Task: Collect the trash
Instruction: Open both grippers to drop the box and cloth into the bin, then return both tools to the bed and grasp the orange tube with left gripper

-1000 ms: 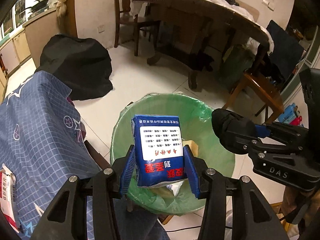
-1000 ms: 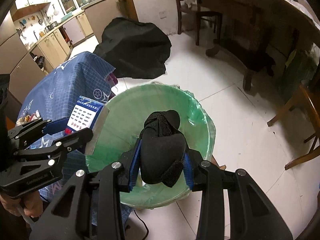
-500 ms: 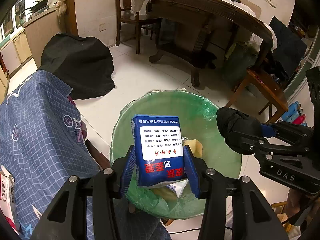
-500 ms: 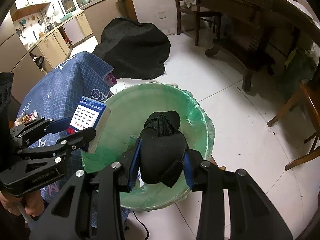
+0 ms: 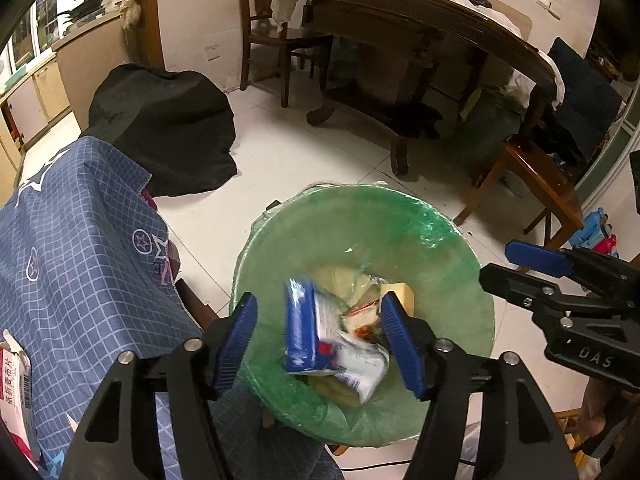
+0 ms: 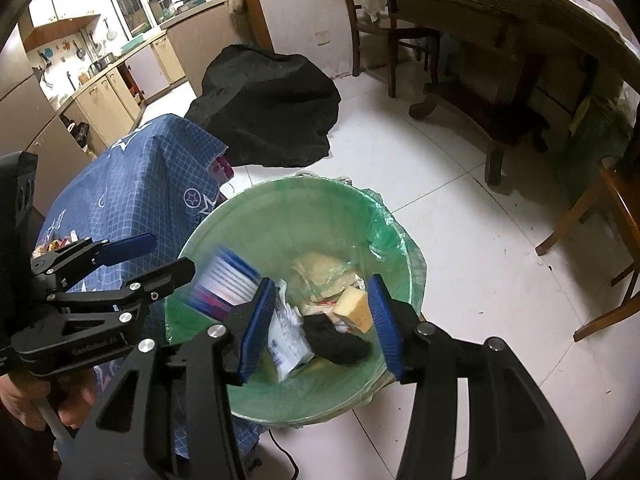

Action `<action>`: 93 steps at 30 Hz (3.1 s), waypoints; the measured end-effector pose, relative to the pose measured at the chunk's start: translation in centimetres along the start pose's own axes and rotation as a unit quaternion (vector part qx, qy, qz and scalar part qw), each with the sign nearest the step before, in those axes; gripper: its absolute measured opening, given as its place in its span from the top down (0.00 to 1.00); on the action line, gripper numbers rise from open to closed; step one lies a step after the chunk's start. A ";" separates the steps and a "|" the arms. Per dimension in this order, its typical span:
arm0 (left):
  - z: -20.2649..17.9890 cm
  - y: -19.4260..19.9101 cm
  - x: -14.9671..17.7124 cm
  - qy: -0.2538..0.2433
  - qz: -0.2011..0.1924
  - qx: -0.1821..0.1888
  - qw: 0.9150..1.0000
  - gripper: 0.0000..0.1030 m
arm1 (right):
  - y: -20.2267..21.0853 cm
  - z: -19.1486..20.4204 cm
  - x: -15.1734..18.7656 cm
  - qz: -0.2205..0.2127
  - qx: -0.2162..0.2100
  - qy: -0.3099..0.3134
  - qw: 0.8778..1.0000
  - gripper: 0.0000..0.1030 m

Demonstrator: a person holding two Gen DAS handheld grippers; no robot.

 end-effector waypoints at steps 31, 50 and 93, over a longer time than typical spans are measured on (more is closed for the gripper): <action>-0.2 0.6 0.6 -0.012 -0.003 -0.014 1.000 0.32 | 0.2 0.2 0.4 -0.012 0.001 -0.005 1.000 0.53; 13.6 13.5 5.9 0.047 -0.078 -0.041 0.995 0.32 | 7.1 15.3 -1.9 -0.139 -0.061 0.086 0.985 0.36; 52.5 27.3 21.7 0.083 -0.077 -0.141 0.984 0.82 | -0.8 44.5 0.6 -0.043 -0.215 0.209 0.953 0.28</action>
Point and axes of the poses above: each gripper's, at about its wrist camera, not at the fingertips, and y roughly against the way its jaws point, z to its left, x to its underside, the point moved 10 cm from there along -y, roughly the way its jaws point, and after that the axes turned 9 degrees about y, right-handed, at the moved point
